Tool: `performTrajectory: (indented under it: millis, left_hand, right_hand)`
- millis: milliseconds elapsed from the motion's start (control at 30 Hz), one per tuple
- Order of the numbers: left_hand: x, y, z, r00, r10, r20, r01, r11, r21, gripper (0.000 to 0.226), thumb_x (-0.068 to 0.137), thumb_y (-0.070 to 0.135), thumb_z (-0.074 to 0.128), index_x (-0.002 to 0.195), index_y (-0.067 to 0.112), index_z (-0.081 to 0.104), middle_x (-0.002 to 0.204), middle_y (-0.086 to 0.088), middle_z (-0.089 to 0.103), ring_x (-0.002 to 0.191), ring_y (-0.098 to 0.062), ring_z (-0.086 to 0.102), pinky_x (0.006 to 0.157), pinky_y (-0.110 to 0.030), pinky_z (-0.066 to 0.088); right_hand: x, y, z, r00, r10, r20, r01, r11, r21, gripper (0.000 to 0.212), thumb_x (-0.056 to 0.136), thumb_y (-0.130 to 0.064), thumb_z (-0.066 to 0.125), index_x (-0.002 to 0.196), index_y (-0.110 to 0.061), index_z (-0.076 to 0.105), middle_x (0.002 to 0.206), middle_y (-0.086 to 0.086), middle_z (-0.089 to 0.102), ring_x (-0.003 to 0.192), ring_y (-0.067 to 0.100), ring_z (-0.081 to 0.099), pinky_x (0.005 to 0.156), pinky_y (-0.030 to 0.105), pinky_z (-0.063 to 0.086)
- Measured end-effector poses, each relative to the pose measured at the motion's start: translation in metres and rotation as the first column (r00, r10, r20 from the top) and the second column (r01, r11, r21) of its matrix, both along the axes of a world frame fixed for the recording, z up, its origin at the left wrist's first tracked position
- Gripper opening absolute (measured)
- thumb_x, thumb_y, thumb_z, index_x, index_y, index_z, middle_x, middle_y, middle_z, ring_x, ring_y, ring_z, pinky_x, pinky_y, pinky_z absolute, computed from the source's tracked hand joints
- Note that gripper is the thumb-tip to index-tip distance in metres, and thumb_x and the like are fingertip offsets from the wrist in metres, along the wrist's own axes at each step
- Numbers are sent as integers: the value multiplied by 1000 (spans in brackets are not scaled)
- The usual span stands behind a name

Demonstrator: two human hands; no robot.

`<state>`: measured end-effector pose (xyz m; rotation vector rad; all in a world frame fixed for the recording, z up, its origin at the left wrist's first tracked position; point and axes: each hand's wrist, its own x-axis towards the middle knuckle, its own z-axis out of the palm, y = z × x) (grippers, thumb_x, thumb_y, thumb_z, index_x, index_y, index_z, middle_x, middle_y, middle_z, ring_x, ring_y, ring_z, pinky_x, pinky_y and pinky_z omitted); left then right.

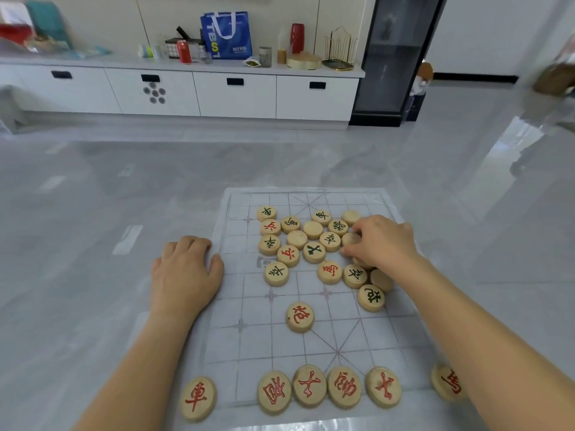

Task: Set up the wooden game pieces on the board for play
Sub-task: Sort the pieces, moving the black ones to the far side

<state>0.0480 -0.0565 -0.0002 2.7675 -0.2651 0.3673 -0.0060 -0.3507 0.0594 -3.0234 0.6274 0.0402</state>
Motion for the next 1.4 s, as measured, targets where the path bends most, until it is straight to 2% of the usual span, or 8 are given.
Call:
performTrajectory:
  millis: [233,333,433,500,633,900,1133,1400]
  left_hand:
    - [-1,-2,1,1000,12,-8,-12,1000,-16,33,88,34,51,114,16,60,119,-2,58,108,-27,46,86,-40,35]
    - [-1,-2,1,1000,7,-6,-7,1000,-20,33,89,34,50,114,16,60,119,-1,57,108,-27,46,86,-40,35]
    - [-1,-2,2,1000,8,-6,-9,1000,-19,34,89,35,48,114,16,60,118,-2,57,108,-27,46,86,-40,34]
    - [-1,-2,2,1000,7,-7,-7,1000,-18,36,89,37,45,114,15,60,118,-2,58,108,-27,46,86,-39,35]
    - [-1,-3,3,1000,10,-12,-10,1000,-21,34,90,35,48,115,16,60,119,-2,57,109,-27,46,87,-40,35]
    - [-2,-3,4,1000,9,-16,-9,1000,-26,33,90,34,48,114,15,60,118,-3,58,108,-27,46,87,-41,35]
    - [-4,-2,5,1000,-5,-18,4,1000,-21,34,90,35,47,115,15,60,117,-2,58,107,-27,46,86,-39,36]
    - [-1,-2,3,1000,7,-15,-7,1000,-13,31,90,33,48,113,17,61,117,0,58,107,-25,48,87,-39,38]
  right_hand:
    - [-14,-1,4,986,-16,168,-56,907,417,40,75,-40,73,111,-26,63,100,-8,60,92,13,54,79,30,40]
    - [-37,13,20,955,-57,290,-239,431,870,31,81,-14,70,111,-20,65,100,-4,64,75,3,56,64,15,43]
    - [-58,24,30,953,-34,300,-301,-177,937,38,74,-1,68,110,-14,65,102,7,64,70,7,58,61,19,45]
    - [-66,27,31,943,11,333,-307,-361,881,48,66,0,74,112,-13,64,105,14,62,72,12,59,60,21,48]
    - [-75,29,33,924,10,383,-335,-461,821,54,60,-2,78,111,-13,66,109,21,59,75,15,63,62,22,50]
    - [-76,18,32,923,-82,375,-380,-345,859,63,51,-14,89,109,-14,65,106,16,64,77,15,62,60,21,48]
    - [-53,3,-1,876,-259,407,-250,478,842,27,71,-17,80,82,-16,56,81,-2,62,73,11,56,71,26,50]
    - [12,-33,-22,825,-310,473,-79,765,639,24,74,-32,75,82,-17,58,77,-6,61,68,12,55,57,23,40]
